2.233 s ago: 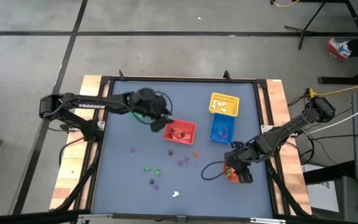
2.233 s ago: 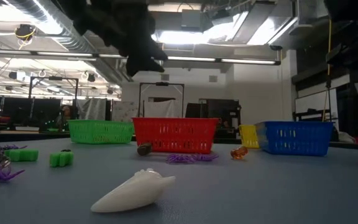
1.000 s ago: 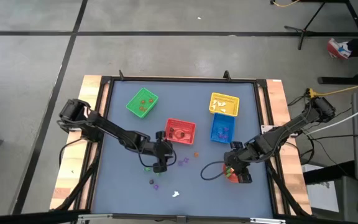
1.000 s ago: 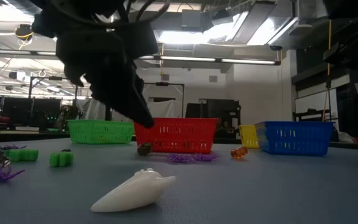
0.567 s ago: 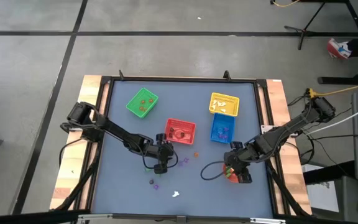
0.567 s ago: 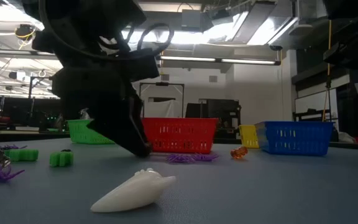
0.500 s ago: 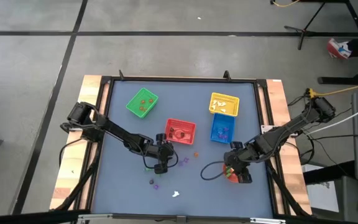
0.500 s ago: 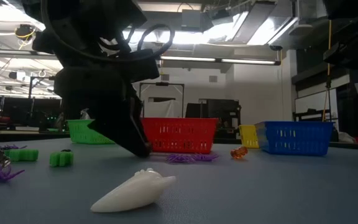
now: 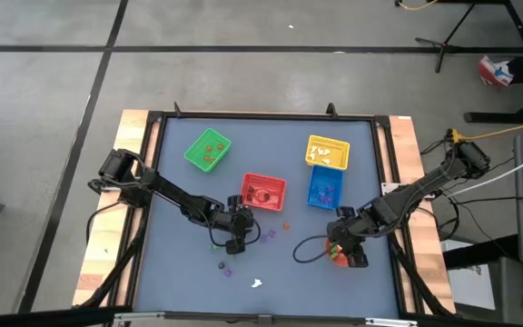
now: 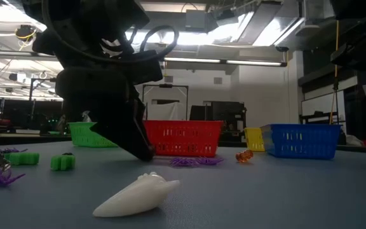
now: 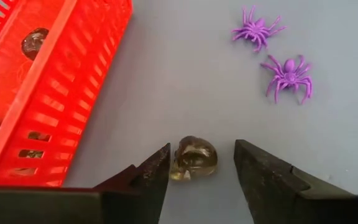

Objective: Sort Halloween decoration
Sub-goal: Put the black skull toy into the red bin

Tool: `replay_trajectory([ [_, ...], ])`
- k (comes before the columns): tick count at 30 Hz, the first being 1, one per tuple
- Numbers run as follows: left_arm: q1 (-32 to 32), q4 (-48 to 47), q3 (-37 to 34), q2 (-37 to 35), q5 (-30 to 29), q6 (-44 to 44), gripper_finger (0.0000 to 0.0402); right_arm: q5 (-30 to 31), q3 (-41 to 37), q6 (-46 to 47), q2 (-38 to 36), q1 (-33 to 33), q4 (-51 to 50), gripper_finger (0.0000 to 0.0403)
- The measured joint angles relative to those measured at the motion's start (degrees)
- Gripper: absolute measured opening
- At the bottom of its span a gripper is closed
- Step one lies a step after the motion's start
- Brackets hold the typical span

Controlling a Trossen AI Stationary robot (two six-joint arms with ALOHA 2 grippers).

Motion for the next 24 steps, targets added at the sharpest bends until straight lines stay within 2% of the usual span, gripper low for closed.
replay_trajectory([
  [9,0.0,0.0,0.0,0.0,0.3,0.0,0.0125,0.0,0.0,0.0,0.0,0.0,0.0,0.0209],
  [24,0.0,-0.1,-0.1,0.0,-0.1,0.0,0.0087,0.0,0.0,0.0,0.0,0.0,0.0,0.0209],
])
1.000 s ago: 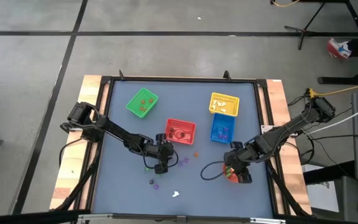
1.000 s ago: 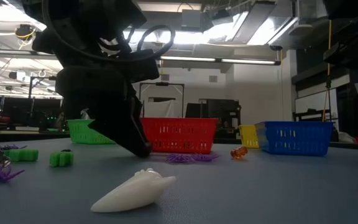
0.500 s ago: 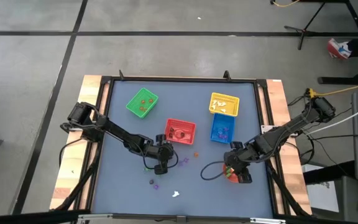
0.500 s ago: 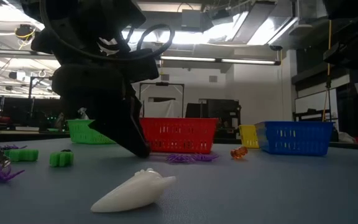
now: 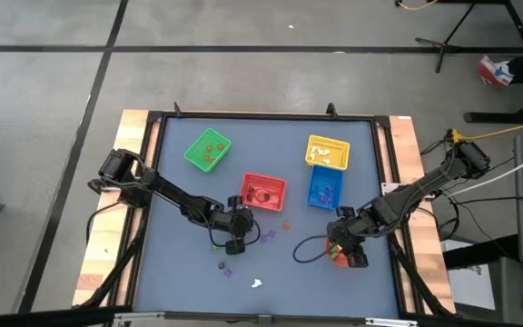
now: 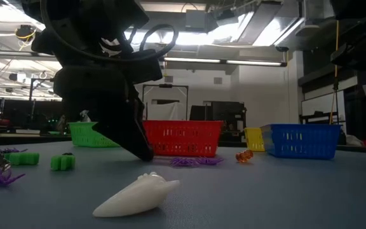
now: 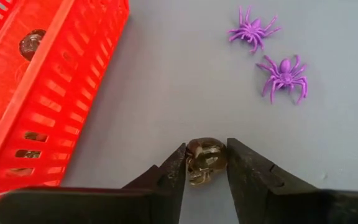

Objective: Sort Halloween decoration
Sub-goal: Put the black skull toy into the red bin

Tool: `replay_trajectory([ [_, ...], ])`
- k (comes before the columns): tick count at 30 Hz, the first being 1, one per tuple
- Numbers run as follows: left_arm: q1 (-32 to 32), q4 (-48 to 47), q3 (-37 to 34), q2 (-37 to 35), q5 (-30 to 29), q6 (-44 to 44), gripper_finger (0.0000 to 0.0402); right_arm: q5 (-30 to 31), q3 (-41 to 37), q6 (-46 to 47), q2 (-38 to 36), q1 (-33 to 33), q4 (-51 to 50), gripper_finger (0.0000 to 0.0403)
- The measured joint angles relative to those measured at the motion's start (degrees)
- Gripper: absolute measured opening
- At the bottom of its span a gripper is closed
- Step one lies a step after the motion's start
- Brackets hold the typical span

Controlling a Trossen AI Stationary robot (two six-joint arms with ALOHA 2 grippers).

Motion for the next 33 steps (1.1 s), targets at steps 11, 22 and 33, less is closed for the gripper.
replay_trajectory([
  [11,0.0,0.6,-0.1,-0.2,-0.1,0.0,0.0085,0.0,0.0,0.0,0.0,0.0,0.0,0.0209],
  [22,0.4,1.1,5.6,-2.0,-0.4,0.5,0.0085,0.0,0.0,0.0,0.0,0.0,0.1,0.0209],
  [33,3.9,0.8,14.4,-2.1,-2.1,9.4,0.0085,0.0,0.0,0.0,0.0,0.0,0.3,0.0209],
])
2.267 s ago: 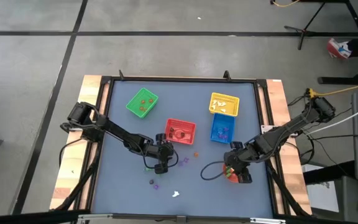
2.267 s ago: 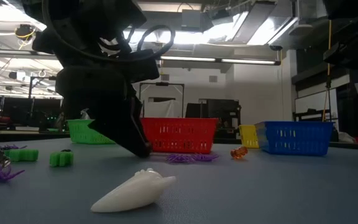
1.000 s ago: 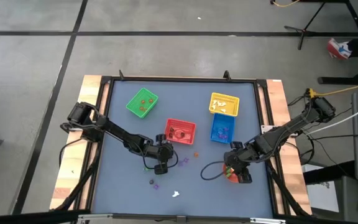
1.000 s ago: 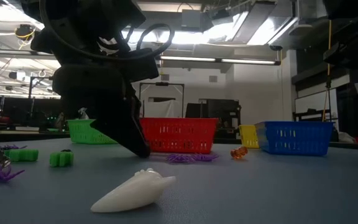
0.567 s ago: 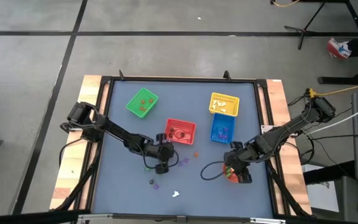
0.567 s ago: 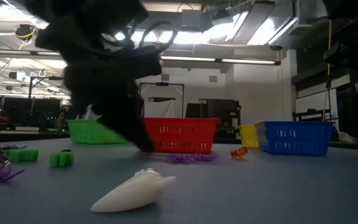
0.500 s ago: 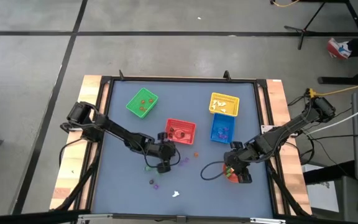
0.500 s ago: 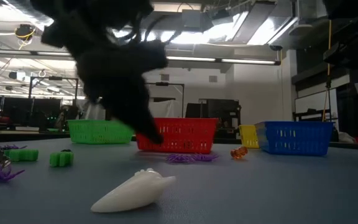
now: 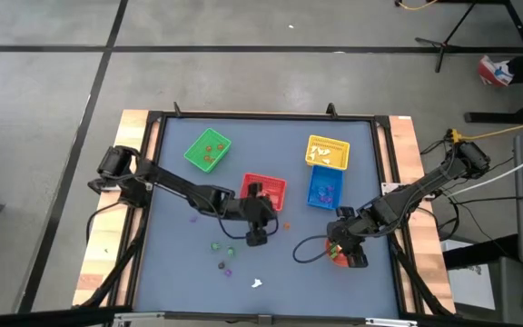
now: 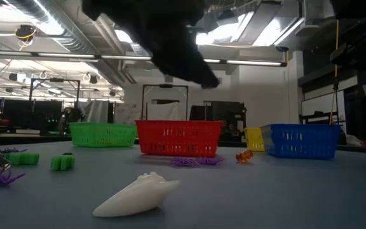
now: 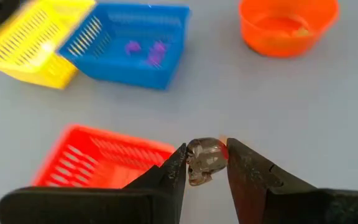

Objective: Sort Halloween decoration
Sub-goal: Put the black skull toy into the red bin

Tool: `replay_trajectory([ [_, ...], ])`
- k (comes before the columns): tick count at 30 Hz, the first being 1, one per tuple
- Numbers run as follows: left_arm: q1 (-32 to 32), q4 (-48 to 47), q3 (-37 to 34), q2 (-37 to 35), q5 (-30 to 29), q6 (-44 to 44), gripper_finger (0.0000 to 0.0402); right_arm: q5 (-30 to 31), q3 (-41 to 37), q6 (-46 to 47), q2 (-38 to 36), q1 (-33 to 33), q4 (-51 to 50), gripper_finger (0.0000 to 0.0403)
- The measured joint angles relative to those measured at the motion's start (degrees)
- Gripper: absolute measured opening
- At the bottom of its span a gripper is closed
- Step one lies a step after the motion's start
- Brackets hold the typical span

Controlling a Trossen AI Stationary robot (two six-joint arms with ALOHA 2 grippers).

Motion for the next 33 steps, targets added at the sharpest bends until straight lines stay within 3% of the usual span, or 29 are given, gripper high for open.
replay_trajectory([
  [15,7.5,-8.0,0.3,0.0,-0.2,3.1,0.0085,0.0,0.0,0.0,0.0,0.0,0.0,0.0209],
  [33,8.6,-9.5,0.3,0.0,0.0,3.1,0.0092,0.0,0.0,0.0,0.0,0.0,0.0,0.0209],
])
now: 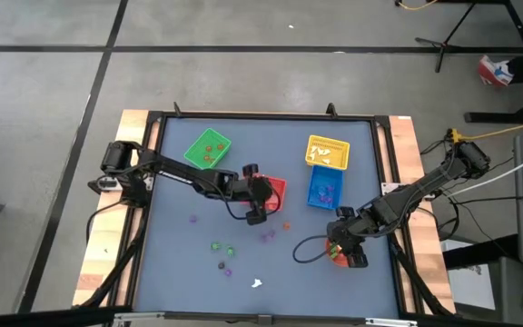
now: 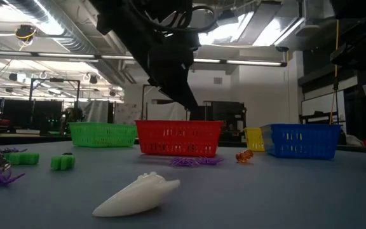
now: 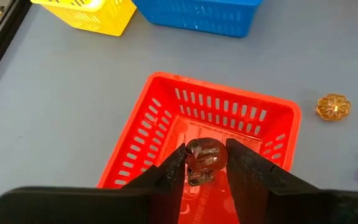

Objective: Sort Halloween decoration
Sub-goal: Put the black skull toy into the red bin, then put the violet spider toy into the blue bin

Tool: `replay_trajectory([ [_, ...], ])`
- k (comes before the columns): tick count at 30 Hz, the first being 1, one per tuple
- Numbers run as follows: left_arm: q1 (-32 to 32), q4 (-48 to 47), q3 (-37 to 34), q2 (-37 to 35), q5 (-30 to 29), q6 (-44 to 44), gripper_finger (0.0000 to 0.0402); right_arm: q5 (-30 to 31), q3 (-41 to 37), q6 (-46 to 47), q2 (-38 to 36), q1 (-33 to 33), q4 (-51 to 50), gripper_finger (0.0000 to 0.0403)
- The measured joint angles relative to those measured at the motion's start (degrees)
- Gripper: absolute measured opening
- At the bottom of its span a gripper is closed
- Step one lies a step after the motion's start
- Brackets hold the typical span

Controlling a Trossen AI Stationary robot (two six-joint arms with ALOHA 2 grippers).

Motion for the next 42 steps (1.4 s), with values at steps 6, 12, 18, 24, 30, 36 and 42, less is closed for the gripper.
replay_trajectory([
  [6,0.1,0.0,0.0,0.0,0.0,-0.1,0.0148,0.0,0.0,0.0,0.0,0.0,0.0,0.0209],
  [12,0.1,0.0,0.0,0.0,0.0,-0.1,0.0202,0.0,0.0,0.0,0.0,0.0,0.0,0.0209],
  [18,0.1,0.3,0.0,0.0,-0.1,-0.2,0.0232,0.4,0.0,0.0,0.0,0.0,0.0,0.0209],
  [24,-0.2,2.6,0.0,0.0,-0.1,-0.5,0.0232,4.4,0.0,0.0,0.0,0.0,0.1,0.0209],
  [30,-2.0,3.8,0.0,-0.5,-0.2,-0.6,0.0220,7.3,0.0,0.0,0.0,0.0,5.2,0.0209],
  [36,-5.4,3.5,0.0,-3.4,-0.2,-1.9,0.0212,7.3,0.0,-1.1,0.0,0.0,15.1,0.0209],
  [42,-10.4,2.0,0.0,-6.3,-0.2,-2.1,0.0211,11.3,0.0,-3.6,0.9,0.0,24.0,0.0209],
])
